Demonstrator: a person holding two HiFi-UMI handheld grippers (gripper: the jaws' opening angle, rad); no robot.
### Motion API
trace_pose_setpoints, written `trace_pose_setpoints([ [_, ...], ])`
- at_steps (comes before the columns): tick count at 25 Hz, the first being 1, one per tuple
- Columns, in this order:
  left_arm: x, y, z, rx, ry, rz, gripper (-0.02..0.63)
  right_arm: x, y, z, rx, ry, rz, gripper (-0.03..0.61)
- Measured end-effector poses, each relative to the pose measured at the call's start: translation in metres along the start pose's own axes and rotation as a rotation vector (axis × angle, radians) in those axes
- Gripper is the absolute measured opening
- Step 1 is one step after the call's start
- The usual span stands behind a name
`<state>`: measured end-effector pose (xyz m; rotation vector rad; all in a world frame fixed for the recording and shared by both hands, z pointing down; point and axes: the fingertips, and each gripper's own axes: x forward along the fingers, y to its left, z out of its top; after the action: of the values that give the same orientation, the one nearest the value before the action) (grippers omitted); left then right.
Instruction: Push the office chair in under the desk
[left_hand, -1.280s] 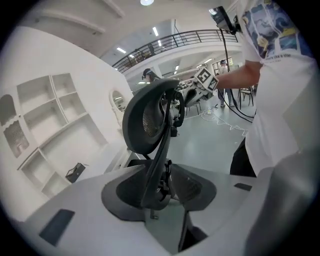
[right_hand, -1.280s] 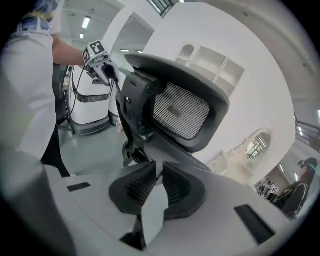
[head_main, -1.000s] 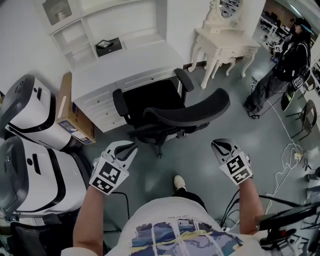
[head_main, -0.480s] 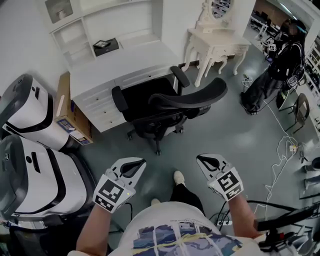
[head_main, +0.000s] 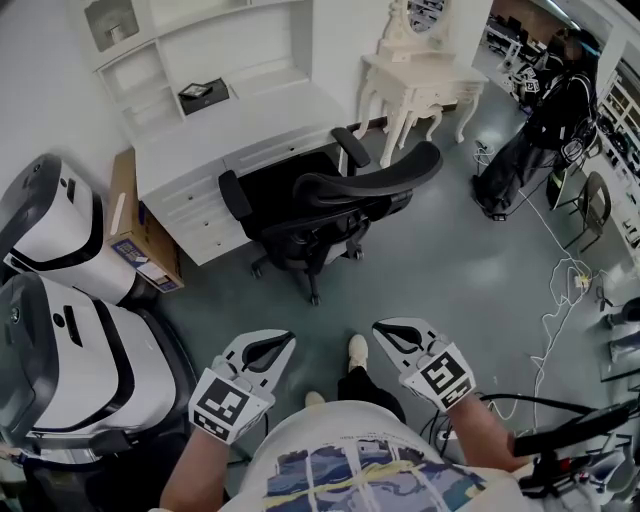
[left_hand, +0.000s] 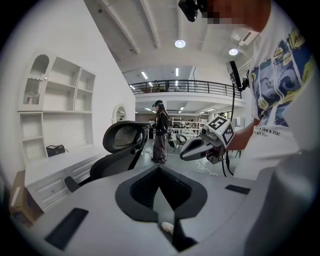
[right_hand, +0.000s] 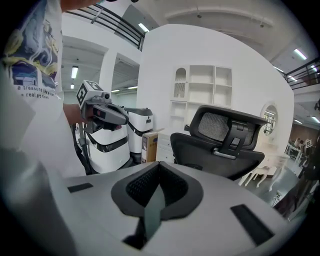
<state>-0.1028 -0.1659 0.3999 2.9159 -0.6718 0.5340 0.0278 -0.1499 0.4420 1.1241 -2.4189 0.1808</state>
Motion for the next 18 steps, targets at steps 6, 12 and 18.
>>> trace_pose_setpoints([
  [6, -0.007, -0.012, -0.005, 0.000, -0.002, -0.018, 0.012, -0.001, 0.021, 0.001, -0.005, -0.007, 0.019, 0.026],
  [12, -0.007, -0.019, -0.006, 0.009, -0.008, -0.017, 0.012, -0.004, 0.029, 0.003, -0.013, -0.014, 0.027, 0.025],
  [18, -0.010, -0.022, -0.006, 0.021, -0.007, -0.026, 0.012, -0.003, 0.034, 0.008, -0.020, -0.022, 0.029, 0.025],
])
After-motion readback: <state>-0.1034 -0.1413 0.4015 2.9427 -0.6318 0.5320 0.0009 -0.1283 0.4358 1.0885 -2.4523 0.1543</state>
